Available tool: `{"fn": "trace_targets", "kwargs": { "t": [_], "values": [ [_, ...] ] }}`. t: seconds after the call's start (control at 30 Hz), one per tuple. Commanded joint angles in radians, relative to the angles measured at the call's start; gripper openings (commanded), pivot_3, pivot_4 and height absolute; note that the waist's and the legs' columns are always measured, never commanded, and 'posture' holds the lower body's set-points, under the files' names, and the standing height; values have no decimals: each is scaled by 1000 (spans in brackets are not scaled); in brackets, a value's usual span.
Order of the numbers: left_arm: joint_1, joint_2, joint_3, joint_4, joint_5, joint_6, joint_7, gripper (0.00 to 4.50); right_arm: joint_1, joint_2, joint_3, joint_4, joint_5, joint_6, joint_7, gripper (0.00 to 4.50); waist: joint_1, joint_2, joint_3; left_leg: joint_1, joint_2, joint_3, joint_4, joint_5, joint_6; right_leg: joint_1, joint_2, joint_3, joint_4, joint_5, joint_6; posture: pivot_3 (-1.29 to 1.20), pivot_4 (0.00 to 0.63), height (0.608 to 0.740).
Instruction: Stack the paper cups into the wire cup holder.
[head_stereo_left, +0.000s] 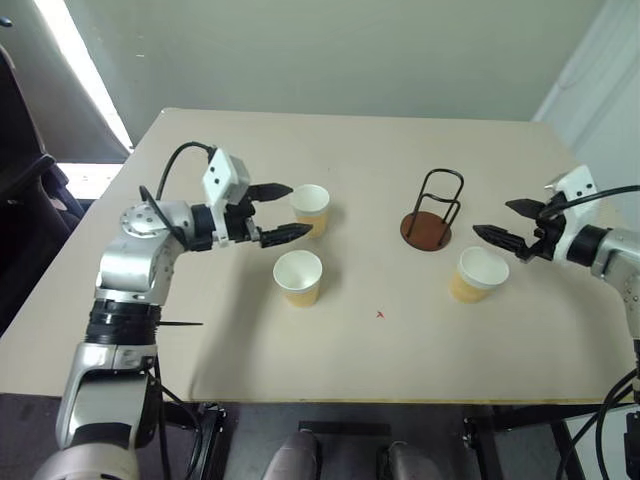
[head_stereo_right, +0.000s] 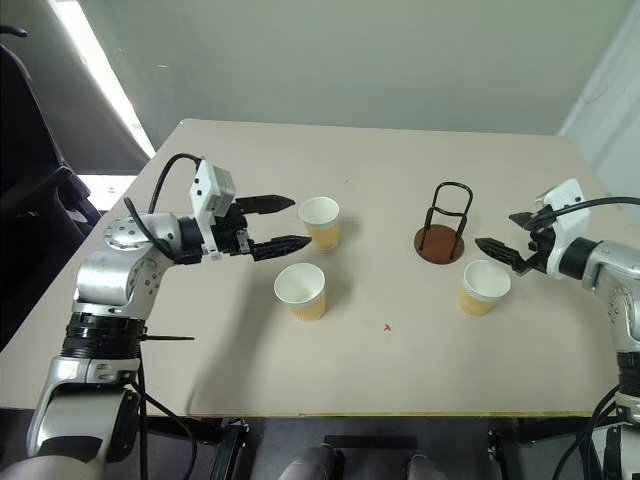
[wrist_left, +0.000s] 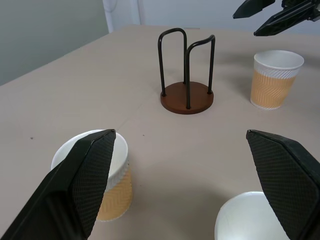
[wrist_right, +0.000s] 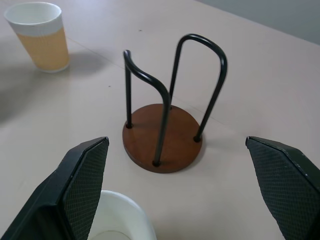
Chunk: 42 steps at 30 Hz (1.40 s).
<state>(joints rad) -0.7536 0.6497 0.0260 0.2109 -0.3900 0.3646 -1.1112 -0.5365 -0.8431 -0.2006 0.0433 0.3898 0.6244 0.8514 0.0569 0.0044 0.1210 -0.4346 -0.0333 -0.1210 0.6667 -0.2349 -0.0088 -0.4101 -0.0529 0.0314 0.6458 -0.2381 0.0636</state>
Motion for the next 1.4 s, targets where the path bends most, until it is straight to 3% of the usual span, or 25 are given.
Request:
{"fn": "trace_targets", "kwargs": {
  "t": [0.03,0.27,0.83,1.4],
  "values": [
    [-26,-4,12,-6,-2,-24,-3,4500,-48,7,-26,-4,23,6,-16,4478,0,0,0,0,0,0,0,0,0,0,0,0,0,0,0,0,150,740],
    [-16,-7,17,-6,-3,-28,0,4500,-35,80,-49,-26,42,-9,-61,4478,1,0,0,0,0,0,0,0,0,0,0,0,0,0,0,0,150,740],
    [-70,4,6,23,-9,-20,-59,4500,-55,30,58,14,-4,5,13,4478,0,0,0,0,0,0,0,0,0,0,0,0,0,0,0,0,150,740],
    [-88,-2,13,30,-6,-20,-59,4500,-222,91,163,266,-110,-106,45,4478,0,0,0,0,0,0,0,0,0,0,0,0,0,0,0,0,150,740]
  ]
}}
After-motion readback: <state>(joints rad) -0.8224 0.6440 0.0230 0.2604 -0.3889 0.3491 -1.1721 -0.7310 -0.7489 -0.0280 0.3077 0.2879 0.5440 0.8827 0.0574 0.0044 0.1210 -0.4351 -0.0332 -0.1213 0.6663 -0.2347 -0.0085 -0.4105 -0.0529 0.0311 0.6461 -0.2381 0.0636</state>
